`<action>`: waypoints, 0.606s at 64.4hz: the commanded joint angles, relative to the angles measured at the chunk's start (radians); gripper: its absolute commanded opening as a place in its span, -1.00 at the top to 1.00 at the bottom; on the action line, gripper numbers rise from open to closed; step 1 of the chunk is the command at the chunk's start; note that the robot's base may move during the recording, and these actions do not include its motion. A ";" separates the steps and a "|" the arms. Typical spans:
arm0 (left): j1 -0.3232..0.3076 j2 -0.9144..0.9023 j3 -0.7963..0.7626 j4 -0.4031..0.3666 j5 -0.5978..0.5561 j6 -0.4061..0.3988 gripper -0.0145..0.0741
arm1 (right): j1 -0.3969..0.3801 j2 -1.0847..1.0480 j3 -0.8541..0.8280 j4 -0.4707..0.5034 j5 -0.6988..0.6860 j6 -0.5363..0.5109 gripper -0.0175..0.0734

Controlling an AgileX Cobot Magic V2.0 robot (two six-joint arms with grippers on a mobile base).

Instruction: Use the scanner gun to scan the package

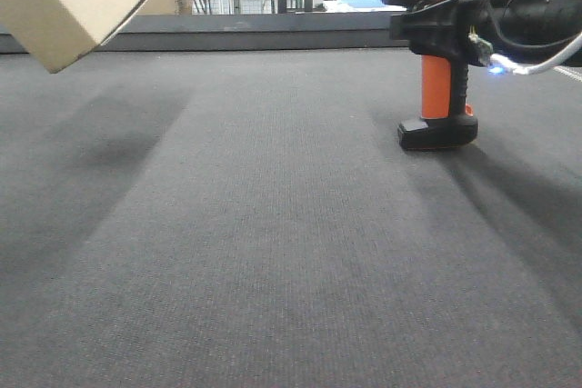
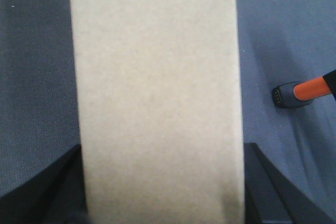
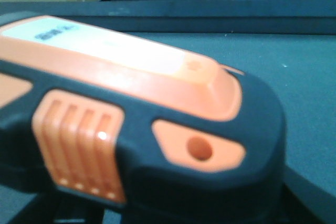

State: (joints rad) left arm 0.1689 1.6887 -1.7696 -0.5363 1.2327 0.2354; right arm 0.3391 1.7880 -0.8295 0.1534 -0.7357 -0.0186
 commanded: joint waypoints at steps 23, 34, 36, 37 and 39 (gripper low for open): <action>-0.005 -0.012 -0.007 -0.053 -0.012 -0.004 0.92 | -0.006 -0.043 -0.004 -0.018 0.115 0.001 -0.62; -0.005 -0.012 -0.007 -0.053 -0.012 -0.004 0.92 | -0.006 -0.078 -0.004 -0.018 0.201 0.001 -0.62; -0.005 -0.012 -0.007 -0.053 -0.012 -0.004 0.92 | -0.006 -0.085 -0.004 -0.018 0.216 0.001 -0.62; -0.005 -0.012 -0.007 -0.053 -0.012 -0.004 0.92 | -0.006 -0.088 -0.004 -0.018 0.225 0.001 -0.62; -0.005 -0.012 -0.007 -0.053 -0.012 -0.004 0.92 | -0.006 -0.098 -0.004 -0.018 0.244 0.001 -0.62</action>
State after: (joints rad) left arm 0.1689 1.6887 -1.7696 -0.5636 1.2327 0.2354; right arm 0.3391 1.7233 -0.8295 0.1448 -0.5280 -0.0167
